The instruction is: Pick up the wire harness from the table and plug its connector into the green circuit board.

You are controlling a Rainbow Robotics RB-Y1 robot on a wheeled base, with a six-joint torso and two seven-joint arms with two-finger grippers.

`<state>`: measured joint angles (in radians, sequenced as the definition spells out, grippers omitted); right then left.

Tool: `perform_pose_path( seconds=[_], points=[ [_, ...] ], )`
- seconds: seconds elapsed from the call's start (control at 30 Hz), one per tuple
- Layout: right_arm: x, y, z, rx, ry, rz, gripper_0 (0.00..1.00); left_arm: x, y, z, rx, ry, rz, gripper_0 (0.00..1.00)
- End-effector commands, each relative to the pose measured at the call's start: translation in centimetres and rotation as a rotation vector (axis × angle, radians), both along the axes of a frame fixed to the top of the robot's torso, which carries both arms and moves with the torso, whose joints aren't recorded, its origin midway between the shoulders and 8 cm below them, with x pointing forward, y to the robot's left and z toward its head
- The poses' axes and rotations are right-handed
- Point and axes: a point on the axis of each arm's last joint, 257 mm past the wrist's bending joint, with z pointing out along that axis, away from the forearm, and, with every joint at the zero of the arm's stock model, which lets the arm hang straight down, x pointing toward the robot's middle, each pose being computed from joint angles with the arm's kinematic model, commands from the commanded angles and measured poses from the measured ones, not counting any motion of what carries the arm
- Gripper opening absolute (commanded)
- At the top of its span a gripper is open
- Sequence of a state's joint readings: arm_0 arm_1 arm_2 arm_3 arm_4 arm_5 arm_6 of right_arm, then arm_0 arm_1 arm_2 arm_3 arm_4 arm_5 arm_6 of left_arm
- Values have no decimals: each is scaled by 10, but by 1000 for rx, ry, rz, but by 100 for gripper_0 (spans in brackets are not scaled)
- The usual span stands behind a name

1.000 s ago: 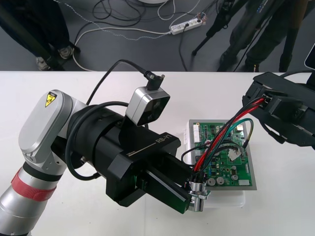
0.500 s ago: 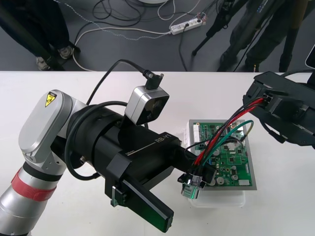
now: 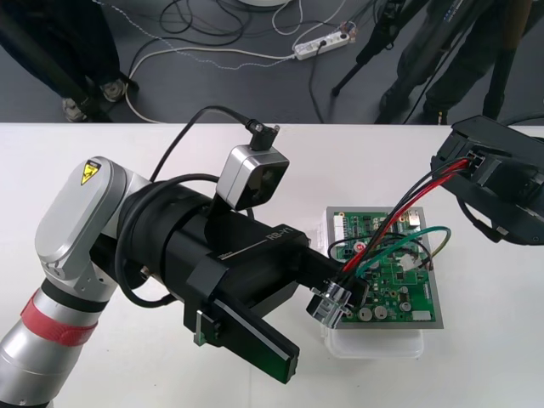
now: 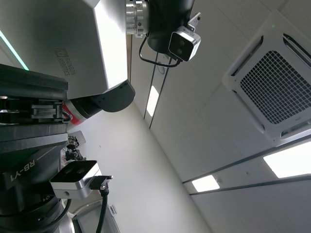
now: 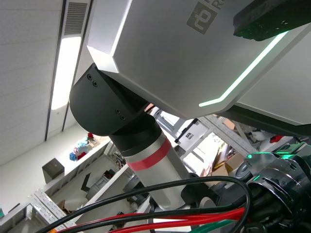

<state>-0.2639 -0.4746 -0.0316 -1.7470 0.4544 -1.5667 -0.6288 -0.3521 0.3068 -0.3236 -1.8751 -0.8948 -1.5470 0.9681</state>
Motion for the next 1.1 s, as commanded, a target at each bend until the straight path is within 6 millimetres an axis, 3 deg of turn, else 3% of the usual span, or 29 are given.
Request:
perform_pose_path(
  seconds=[0.03, 0.47, 0.7, 0.93, 1.1],
  points=[
    [0, -8, 7, -9, -37, -22, 0, 12, 8, 2, -43, -119, 59, 100],
    [2, -20, -14, -74, 17, -63, 0, 53, 23, -1, 12, -141, 220, 100],
    [4, -29, -24, -110, 24, -108, 0, 91, 28, 8, 13, -151, 374, 100],
    [7, -37, -27, -133, 15, -145, 0, 127, 33, 3, 51, -233, 525, 100],
    [8, -42, -28, -136, 9, -171, 0, 143, 36, 4, 63, -284, 601, 100]
  ],
)
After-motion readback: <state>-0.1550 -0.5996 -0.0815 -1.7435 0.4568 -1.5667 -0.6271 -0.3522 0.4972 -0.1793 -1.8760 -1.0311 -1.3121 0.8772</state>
